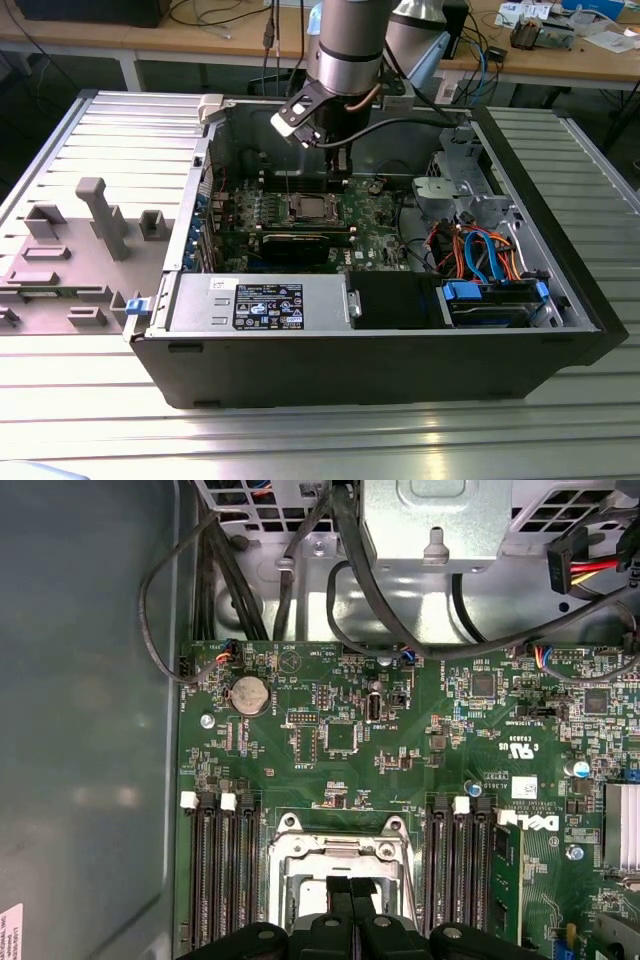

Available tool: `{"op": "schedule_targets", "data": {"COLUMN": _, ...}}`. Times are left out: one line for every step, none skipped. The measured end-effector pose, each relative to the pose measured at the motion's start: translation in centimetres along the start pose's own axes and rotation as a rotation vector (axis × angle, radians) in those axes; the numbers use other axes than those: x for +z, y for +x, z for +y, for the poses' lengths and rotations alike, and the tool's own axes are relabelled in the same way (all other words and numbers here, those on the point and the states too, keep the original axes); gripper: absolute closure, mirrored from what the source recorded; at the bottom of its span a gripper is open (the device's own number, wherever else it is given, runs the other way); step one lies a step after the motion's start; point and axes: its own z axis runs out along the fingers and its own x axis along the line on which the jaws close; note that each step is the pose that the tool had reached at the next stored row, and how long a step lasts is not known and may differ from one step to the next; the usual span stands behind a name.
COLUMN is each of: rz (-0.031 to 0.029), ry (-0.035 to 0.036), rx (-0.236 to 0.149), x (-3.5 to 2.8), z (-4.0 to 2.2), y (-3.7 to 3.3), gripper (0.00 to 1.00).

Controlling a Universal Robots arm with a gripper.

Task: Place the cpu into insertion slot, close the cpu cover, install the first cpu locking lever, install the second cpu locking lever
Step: 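Close the cpu cover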

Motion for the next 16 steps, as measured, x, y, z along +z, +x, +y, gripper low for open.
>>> {"op": "schedule_targets", "data": {"rz": 0.0000, "ry": -0.0001, "rx": 0.000, "x": 0.00, "z": -0.03, "y": -0.01, "gripper": 0.89}}
{"op": "schedule_targets", "data": {"rz": 0.0000, "ry": 0.0000, "rx": 0.000, "x": 0.01, "z": -0.05, "y": -0.01, "gripper": 0.89}}
{"op": "schedule_targets", "data": {"rz": 0.0000, "ry": 0.0000, "rx": 0.000, "x": 0.00, "z": -0.07, "y": -0.01, "gripper": 0.89}}
{"op": "schedule_targets", "data": {"rz": 0.0000, "ry": 0.0000, "rx": 0.000, "x": 0.01, "z": -0.10, "y": -0.02, "gripper": 0.89}}
{"op": "schedule_targets", "data": {"rz": 0.0000, "ry": 0.0000, "rx": 0.000, "x": 0.01, "z": -0.11, "y": -0.02, "gripper": 0.89}}
{"op": "schedule_targets", "data": {"rz": 0.0000, "ry": -0.0001, "rx": 0.000, "x": 0.02, "z": -0.12, "y": -0.02, "gripper": 0.89}}
{"op": "schedule_targets", "data": {"rz": 0.0001, "ry": -0.0001, "rx": 0.000, "x": 0.02, "z": -0.15, "y": -0.04, "gripper": 0.89}}
{"op": "schedule_targets", "data": {"rz": 0.0001, "ry": 0.0000, "rx": 0.000, "x": 0.03, "z": -0.17, "y": -0.05, "gripper": 0.89}}
{"op": "schedule_targets", "data": {"rz": 0.0000, "ry": 0.0000, "rx": 0.000, "x": 0.03, "z": -0.19, "y": -0.06, "gripper": 0.89}}
{"op": "schedule_targets", "data": {"rz": 0.0001, "ry": -0.0001, "rx": 0.000, "x": 0.03, "z": -0.21, "y": -0.07, "gripper": 0.89}}
{"op": "schedule_targets", "data": {"rz": 0.0001, "ry": 0.0000, "rx": 0.000, "x": 0.03, "z": -0.22, "y": -0.09, "gripper": 0.89}}
{"op": "schedule_targets", "data": {"rz": 0.0000, "ry": 0.0000, "rx": 0.000, "x": 0.04, "z": -0.23, "y": -0.10, "gripper": 0.89}}
{"op": "schedule_targets", "data": {"rz": 0.0000, "ry": 0.0000, "rx": 0.000, "x": 0.04, "z": -0.24, "y": -0.11, "gripper": 0.89}}
{"op": "schedule_targets", "data": {"rz": 0.0000, "ry": -0.0001, "rx": 0.000, "x": 0.05, "z": -0.26, "y": -0.12, "gripper": 0.89}}
{"op": "schedule_targets", "data": {"rz": 0.0000, "ry": -0.0001, "rx": 0.000, "x": 0.06, "z": -0.28, "y": -0.12, "gripper": 0.89}}
{"op": "schedule_targets", "data": {"rz": 0.0000, "ry": -0.0001, "rx": 0.000, "x": 0.06, "z": -0.29, "y": -0.13, "gripper": 0.89}}
